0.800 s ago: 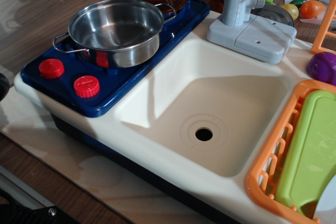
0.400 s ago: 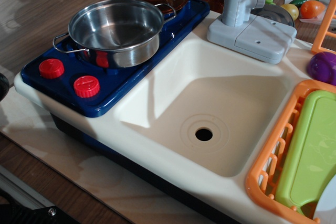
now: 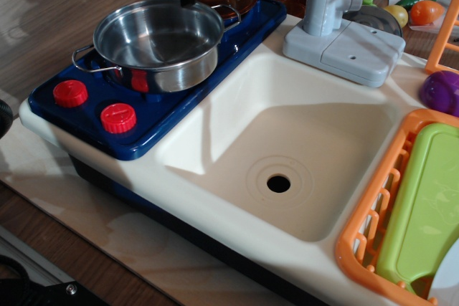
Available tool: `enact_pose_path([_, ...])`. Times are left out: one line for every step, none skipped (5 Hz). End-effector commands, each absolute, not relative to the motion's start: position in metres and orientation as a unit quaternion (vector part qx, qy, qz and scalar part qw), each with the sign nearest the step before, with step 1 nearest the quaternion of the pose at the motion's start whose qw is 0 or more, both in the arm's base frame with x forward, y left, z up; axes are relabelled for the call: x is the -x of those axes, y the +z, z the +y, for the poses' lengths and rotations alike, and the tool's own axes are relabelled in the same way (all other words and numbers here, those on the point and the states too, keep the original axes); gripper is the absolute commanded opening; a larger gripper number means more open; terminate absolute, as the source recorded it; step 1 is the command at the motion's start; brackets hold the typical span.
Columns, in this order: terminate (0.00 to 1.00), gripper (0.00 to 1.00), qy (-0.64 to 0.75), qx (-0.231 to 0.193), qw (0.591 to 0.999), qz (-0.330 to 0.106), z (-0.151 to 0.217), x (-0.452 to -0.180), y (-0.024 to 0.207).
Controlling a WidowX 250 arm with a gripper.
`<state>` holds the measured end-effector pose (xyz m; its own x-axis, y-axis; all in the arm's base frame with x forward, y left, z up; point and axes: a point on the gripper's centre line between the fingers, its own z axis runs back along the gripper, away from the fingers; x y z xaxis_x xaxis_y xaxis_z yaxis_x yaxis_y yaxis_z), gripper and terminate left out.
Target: Put pan from stove to sink
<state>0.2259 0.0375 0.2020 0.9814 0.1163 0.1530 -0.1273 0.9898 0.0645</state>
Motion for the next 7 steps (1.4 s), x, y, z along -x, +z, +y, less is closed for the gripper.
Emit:
enact_pose_path([0.00, 1.00, 0.060, -0.037, 0.992, -0.101, 0.029, -0.227, 0.202])
enact_pose_path([0.00, 1.00, 0.051, -0.035, 0.992, -0.109, 0.028, -0.225, 0.195])
enact_pose_path([0.00, 1.00, 0.046, -0.027, 0.992, -0.111, 0.026, -0.226, 0.188])
enact_pose_path([0.00, 1.00, 0.047, -0.027, 0.992, -0.117, 0.026, -0.222, 0.179])
enact_pose_path([0.00, 1.00, 0.046, -0.023, 0.991, -0.125, 0.029, -0.217, 0.170])
enact_pose_path([0.00, 1.00, 0.037, -0.021, 0.990, -0.134, 0.032, -0.215, 0.162])
enact_pose_path([0.00, 1.00, 0.030, -0.020, 0.989, -0.144, 0.034, -0.215, 0.155])
